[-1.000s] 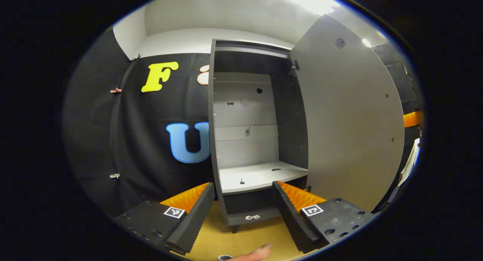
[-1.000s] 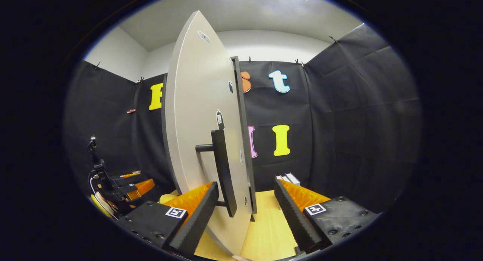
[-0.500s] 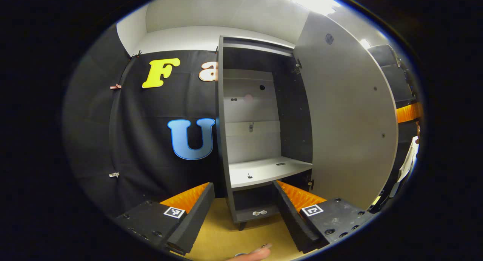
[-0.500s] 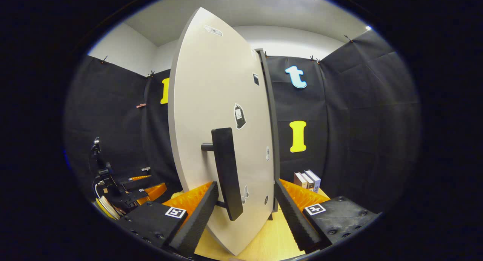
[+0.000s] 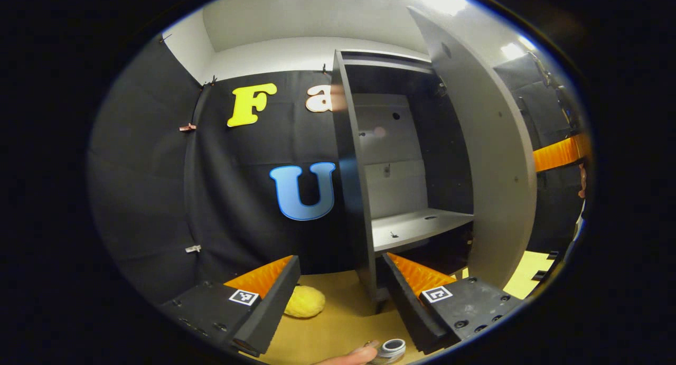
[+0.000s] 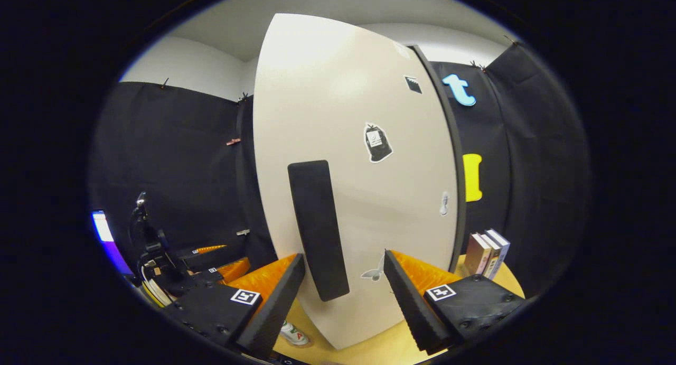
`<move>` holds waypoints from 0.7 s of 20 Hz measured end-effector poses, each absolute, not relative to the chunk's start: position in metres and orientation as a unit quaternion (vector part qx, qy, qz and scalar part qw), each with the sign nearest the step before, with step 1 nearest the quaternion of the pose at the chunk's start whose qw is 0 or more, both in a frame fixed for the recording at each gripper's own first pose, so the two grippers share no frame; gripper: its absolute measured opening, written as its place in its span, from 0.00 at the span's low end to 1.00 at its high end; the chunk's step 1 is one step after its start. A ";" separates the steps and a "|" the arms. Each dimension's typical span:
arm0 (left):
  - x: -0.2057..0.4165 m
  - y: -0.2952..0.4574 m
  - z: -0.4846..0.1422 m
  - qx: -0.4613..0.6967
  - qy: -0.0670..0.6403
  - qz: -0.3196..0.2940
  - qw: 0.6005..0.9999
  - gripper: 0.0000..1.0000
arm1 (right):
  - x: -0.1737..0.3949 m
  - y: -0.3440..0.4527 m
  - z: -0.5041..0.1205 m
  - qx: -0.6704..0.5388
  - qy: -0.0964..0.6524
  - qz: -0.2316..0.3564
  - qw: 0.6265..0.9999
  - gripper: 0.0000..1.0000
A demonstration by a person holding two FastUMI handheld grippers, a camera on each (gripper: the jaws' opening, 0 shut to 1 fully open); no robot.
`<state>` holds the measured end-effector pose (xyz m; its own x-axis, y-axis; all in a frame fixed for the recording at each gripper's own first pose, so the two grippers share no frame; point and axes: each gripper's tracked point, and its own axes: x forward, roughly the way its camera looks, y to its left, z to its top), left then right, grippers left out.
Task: Open the cabinet door with the right hand, grasp the bottle in the cabinet with the left hand and place it on the coaster, then close the cabinet door with the right hand.
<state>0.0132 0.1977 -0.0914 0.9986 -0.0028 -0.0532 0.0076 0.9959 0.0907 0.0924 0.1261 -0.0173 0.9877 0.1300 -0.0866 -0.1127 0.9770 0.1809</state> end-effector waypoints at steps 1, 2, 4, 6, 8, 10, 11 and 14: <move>0.012 0.204 -0.090 0.044 0.027 0.003 0.999 0.96 | 0.096 0.128 -0.014 0.085 0.043 0.063 0.993 0.98; 0.011 0.207 -0.089 0.039 0.026 0.005 0.999 0.96 | 0.099 0.130 -0.013 0.082 0.041 0.068 0.993 0.98; 0.011 0.214 -0.085 0.024 0.019 0.009 0.999 0.96 | 0.101 0.133 -0.014 0.079 0.035 0.071 0.994 1.00; 0.016 0.217 -0.083 0.014 0.018 0.011 1.000 0.96 | 0.098 0.138 -0.017 0.073 0.039 0.072 0.994 0.99; 0.022 0.215 -0.079 0.007 0.015 0.004 1.000 0.96 | 0.095 0.138 -0.018 0.064 0.044 0.064 0.995 0.99; 0.029 0.211 -0.077 0.004 0.015 -0.007 1.000 0.96 | 0.094 0.134 -0.021 0.056 0.048 0.051 0.996 0.99; 0.032 0.208 -0.079 0.006 0.016 -0.014 1.000 0.96 | 0.092 0.133 -0.020 0.055 0.048 0.046 0.996 0.99; 0.037 0.198 -0.082 0.005 0.019 -0.031 0.999 0.96 | 0.085 0.128 -0.021 0.053 0.047 0.032 0.997 0.99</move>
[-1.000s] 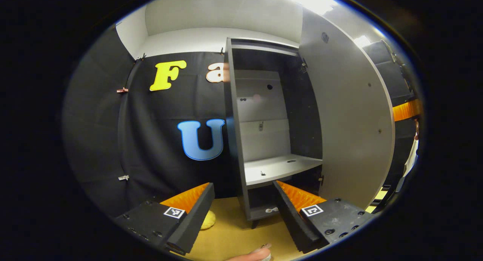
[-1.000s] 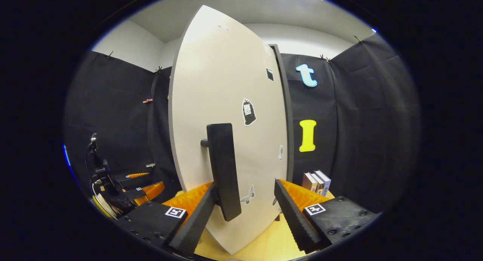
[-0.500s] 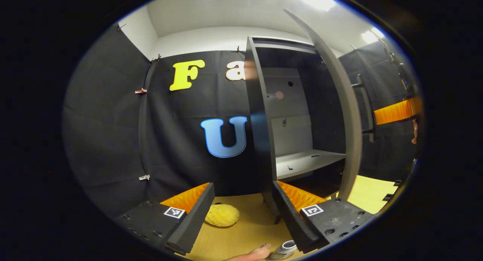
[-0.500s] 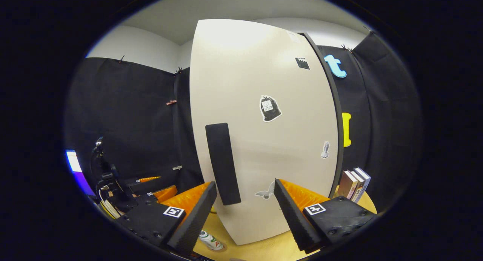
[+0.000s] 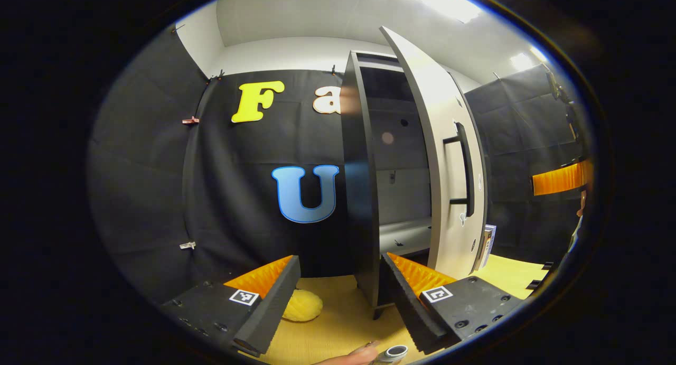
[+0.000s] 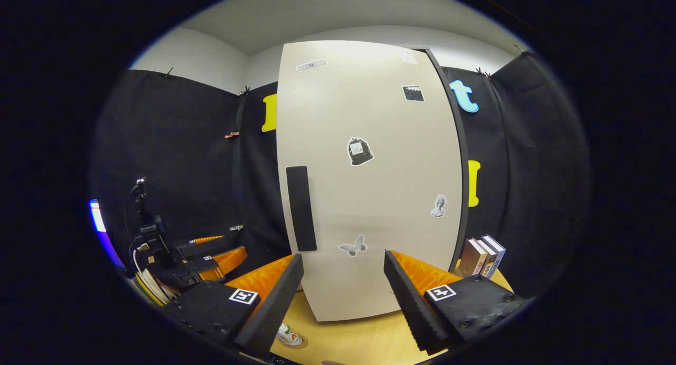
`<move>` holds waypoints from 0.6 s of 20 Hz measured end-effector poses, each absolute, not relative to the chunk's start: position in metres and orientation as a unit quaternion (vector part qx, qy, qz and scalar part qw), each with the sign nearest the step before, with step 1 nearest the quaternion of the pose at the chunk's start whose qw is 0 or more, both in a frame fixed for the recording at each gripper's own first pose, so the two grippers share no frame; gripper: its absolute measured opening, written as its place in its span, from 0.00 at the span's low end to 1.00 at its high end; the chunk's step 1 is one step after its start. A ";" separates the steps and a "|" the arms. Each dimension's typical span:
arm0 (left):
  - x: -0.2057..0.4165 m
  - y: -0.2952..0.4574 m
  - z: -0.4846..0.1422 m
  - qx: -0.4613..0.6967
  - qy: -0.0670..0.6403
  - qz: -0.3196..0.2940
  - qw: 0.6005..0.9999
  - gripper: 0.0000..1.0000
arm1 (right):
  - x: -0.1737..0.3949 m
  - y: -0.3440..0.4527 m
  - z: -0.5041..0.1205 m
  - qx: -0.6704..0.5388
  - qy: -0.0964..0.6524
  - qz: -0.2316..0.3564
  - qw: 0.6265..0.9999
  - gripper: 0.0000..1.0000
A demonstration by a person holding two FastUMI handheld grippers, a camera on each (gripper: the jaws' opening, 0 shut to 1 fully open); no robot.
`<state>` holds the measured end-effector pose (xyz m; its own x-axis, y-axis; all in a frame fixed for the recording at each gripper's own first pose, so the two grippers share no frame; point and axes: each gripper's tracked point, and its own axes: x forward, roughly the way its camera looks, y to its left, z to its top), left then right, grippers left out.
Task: Open the cabinet door with the right hand, grasp the bottle in the cabinet with the left hand and place it on the coaster, then close the cabinet door with the right hand.
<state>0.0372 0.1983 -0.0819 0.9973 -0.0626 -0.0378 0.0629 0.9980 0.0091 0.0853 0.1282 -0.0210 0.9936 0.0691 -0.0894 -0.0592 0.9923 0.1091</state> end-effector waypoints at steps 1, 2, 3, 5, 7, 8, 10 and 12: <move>0.037 0.193 -0.083 0.002 0.019 -0.038 0.999 0.96 | 0.083 0.124 -0.021 0.050 0.046 0.024 0.997 0.99; 0.037 0.189 -0.082 -0.001 0.019 -0.043 0.999 0.96 | 0.081 0.118 -0.022 0.047 0.046 0.016 0.998 0.99; 0.038 0.186 -0.081 -0.003 0.019 -0.046 0.999 0.96 | 0.079 0.114 -0.021 0.044 0.044 0.010 0.998 0.99; 0.036 0.180 -0.083 -0.004 0.027 -0.046 0.999 0.96 | 0.073 0.107 -0.021 0.040 0.042 -0.001 0.998 0.99; 0.030 0.170 -0.082 -0.009 0.026 -0.047 0.999 0.96 | 0.070 0.097 -0.016 0.037 0.033 -0.010 0.999 0.99; 0.026 0.164 -0.081 -0.012 0.025 -0.046 0.999 0.96 | 0.068 0.091 -0.015 0.034 0.029 -0.012 0.999 0.99; 0.023 0.156 -0.078 -0.015 0.030 -0.035 0.999 0.96 | 0.066 0.080 -0.015 0.026 0.026 -0.010 0.999 0.99; 0.019 0.142 -0.069 -0.016 0.019 -0.030 0.999 0.96 | 0.063 0.074 -0.011 0.017 0.012 0.005 1.000 0.99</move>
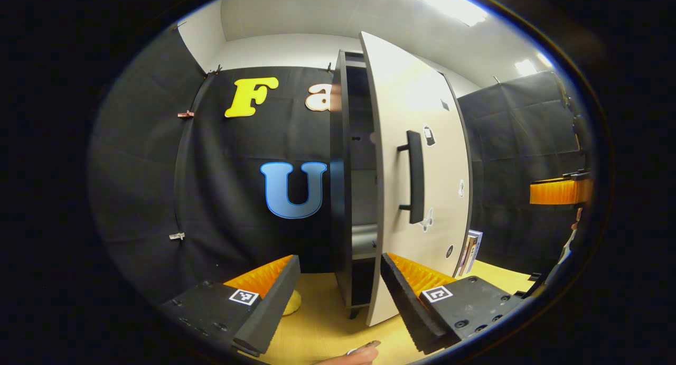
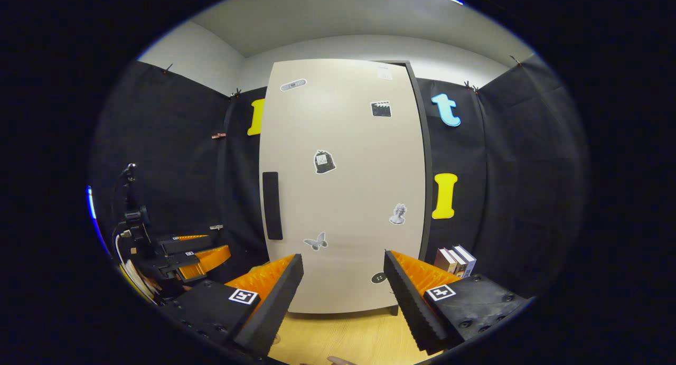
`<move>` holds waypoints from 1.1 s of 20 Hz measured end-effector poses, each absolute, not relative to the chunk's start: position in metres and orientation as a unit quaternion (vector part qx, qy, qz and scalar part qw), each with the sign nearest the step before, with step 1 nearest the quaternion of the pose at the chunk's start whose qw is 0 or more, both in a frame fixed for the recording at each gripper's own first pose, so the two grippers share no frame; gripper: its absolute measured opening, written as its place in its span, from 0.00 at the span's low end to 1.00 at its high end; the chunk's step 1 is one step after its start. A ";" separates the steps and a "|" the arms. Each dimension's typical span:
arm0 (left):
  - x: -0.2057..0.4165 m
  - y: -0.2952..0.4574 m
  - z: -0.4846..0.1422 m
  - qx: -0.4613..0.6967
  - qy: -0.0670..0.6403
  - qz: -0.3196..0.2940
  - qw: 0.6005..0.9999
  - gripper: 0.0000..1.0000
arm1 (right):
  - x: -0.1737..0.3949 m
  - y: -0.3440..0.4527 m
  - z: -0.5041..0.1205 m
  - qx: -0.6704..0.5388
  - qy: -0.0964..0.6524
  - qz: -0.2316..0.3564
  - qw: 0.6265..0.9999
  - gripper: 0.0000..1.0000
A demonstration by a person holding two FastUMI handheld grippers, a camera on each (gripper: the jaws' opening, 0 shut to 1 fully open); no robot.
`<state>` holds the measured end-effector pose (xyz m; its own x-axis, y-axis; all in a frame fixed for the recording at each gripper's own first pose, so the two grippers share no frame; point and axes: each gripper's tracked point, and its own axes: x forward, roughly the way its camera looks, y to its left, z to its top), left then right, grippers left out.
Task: Open the cabinet door with the right hand, grasp the bottle in the cabinet with the left hand and place it on the coaster, then close the cabinet door with the right hand.
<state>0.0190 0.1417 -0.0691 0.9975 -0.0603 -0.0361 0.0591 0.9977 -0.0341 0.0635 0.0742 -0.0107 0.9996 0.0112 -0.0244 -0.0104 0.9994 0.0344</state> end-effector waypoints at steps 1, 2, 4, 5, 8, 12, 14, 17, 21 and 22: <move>0.017 0.136 -0.067 -0.017 0.019 -0.024 0.999 0.96 | 0.062 0.069 -0.011 0.010 0.010 0.013 1.000 0.99; 0.015 0.129 -0.067 -0.017 0.021 -0.018 0.999 0.96 | 0.061 0.065 -0.013 0.004 0.006 0.019 1.000 0.99; 0.012 0.113 -0.062 -0.017 0.017 -0.017 1.000 0.96 | 0.058 0.058 -0.016 -0.001 0.001 0.024 1.000 0.99; 0.010 0.107 -0.061 -0.016 0.018 -0.015 1.000 0.96 | 0.057 0.054 -0.018 -0.008 0.000 0.025 1.000 0.99; 0.005 0.087 -0.057 -0.014 0.021 -0.016 1.000 0.96 | 0.052 0.055 -0.019 -0.018 -0.009 0.040 0.999 0.98; 0.004 0.069 -0.051 -0.012 0.015 -0.023 1.000 0.96 | 0.044 0.050 -0.011 -0.033 -0.035 0.047 0.998 0.98; 0.000 0.062 -0.053 -0.013 0.019 -0.023 0.999 0.96 | 0.041 0.052 -0.012 -0.041 -0.043 0.050 0.997 0.98; -0.004 0.059 -0.057 -0.018 0.026 -0.019 0.999 0.96 | 0.039 0.054 -0.017 -0.053 -0.036 0.057 0.996 0.98; -0.008 0.057 -0.052 -0.017 0.021 -0.020 0.999 0.96 | 0.040 0.057 -0.016 -0.040 -0.036 0.057 0.997 0.98; -0.010 0.057 -0.052 -0.015 0.020 -0.021 0.999 0.96 | 0.041 0.057 -0.014 -0.034 -0.038 0.053 0.997 0.98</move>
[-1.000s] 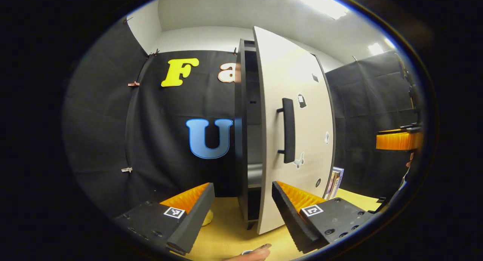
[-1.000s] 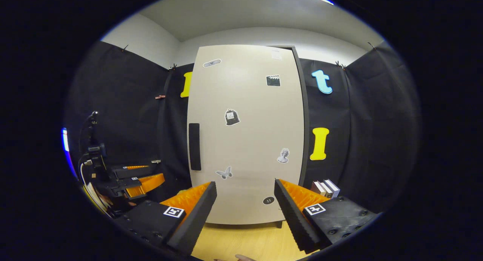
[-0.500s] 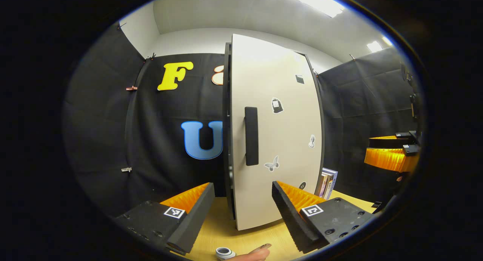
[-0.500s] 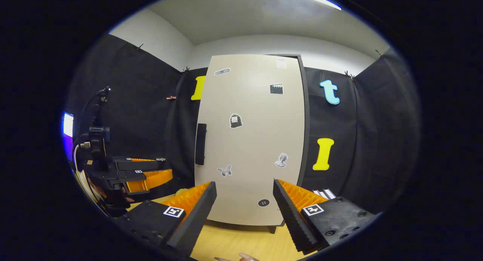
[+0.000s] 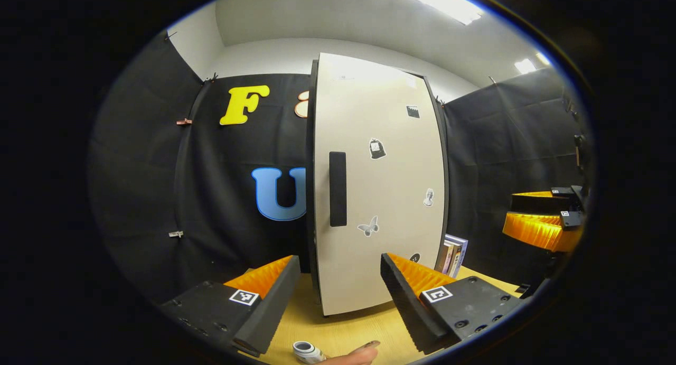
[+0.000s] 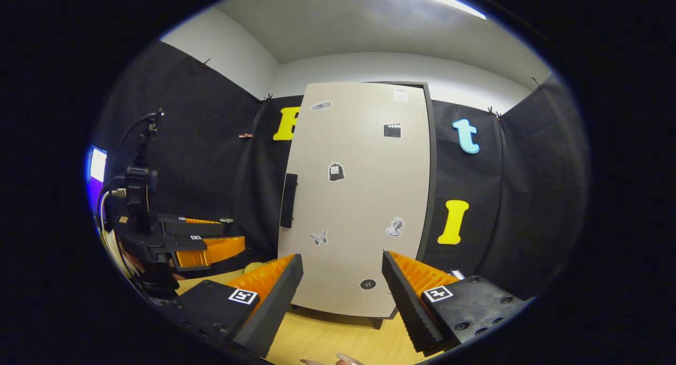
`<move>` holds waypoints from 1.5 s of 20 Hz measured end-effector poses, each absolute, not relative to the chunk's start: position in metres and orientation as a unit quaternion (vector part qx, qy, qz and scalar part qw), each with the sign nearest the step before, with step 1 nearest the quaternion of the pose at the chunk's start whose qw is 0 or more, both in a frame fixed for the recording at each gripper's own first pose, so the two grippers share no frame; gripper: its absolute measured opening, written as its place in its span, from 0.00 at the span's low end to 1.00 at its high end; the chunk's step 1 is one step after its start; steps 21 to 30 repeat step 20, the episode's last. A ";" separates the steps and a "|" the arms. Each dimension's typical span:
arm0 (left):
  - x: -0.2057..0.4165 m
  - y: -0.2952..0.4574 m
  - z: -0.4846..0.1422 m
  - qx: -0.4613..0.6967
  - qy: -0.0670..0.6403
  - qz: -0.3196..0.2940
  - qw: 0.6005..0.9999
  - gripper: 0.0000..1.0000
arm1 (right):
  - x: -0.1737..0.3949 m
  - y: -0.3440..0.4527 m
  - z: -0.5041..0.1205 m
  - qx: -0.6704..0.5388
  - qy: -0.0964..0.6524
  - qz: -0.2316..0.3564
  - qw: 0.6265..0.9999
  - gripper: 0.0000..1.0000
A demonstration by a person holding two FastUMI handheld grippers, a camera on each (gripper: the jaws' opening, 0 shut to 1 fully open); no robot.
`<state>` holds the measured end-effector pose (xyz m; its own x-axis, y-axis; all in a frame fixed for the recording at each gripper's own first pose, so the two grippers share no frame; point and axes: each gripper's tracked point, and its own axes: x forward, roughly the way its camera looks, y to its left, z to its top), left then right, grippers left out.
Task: Open the cabinet door with the right hand, grasp the bottle in the cabinet with the left hand and place it on the coaster, then close the cabinet door with the right hand.
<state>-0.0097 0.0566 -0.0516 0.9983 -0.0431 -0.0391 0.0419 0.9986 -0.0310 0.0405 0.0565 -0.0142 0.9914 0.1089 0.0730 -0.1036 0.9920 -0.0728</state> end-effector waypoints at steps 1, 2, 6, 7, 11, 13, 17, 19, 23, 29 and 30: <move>-0.009 0.055 -0.051 -0.015 0.019 -0.023 0.999 0.96 | 0.040 0.057 -0.013 -0.034 -0.040 0.050 0.997 0.98; -0.010 0.052 -0.052 -0.016 0.019 -0.027 0.999 0.96 | 0.041 0.056 -0.014 -0.040 -0.039 0.044 0.997 0.98; -0.009 0.046 -0.052 -0.010 0.022 -0.038 0.999 0.96 | 0.040 0.070 -0.016 -0.031 -0.031 0.053 0.998 0.98; -0.009 0.045 -0.052 -0.012 0.023 -0.039 0.999 0.96 | 0.039 0.075 -0.016 -0.014 -0.029 0.059 0.998 0.98; -0.014 0.043 -0.052 -0.026 0.030 -0.043 0.998 0.96 | 0.043 0.060 -0.010 -0.033 -0.029 0.030 0.999 0.96; -0.022 0.049 -0.044 -0.017 0.020 -0.033 0.999 0.96 | 0.044 0.062 -0.008 -0.053 -0.037 0.027 0.998 0.97; -0.037 0.053 -0.037 -0.009 0.006 -0.026 1.000 0.96 | 0.047 0.083 -0.010 -0.029 -0.039 0.050 0.998 0.98; -0.042 0.053 -0.037 -0.014 0.005 -0.025 1.000 0.96 | 0.046 0.088 -0.007 -0.021 -0.041 0.056 0.997 0.98; -0.043 0.055 -0.038 -0.017 0.007 -0.023 1.000 0.96 | 0.047 0.088 -0.007 -0.022 -0.044 0.056 0.997 0.98; -0.043 0.055 -0.038 -0.017 0.007 -0.023 1.000 0.96 | 0.047 0.088 -0.007 -0.022 -0.044 0.056 0.997 0.98; -0.043 0.055 -0.038 -0.017 0.007 -0.023 1.000 0.96 | 0.047 0.088 -0.007 -0.022 -0.044 0.056 0.997 0.98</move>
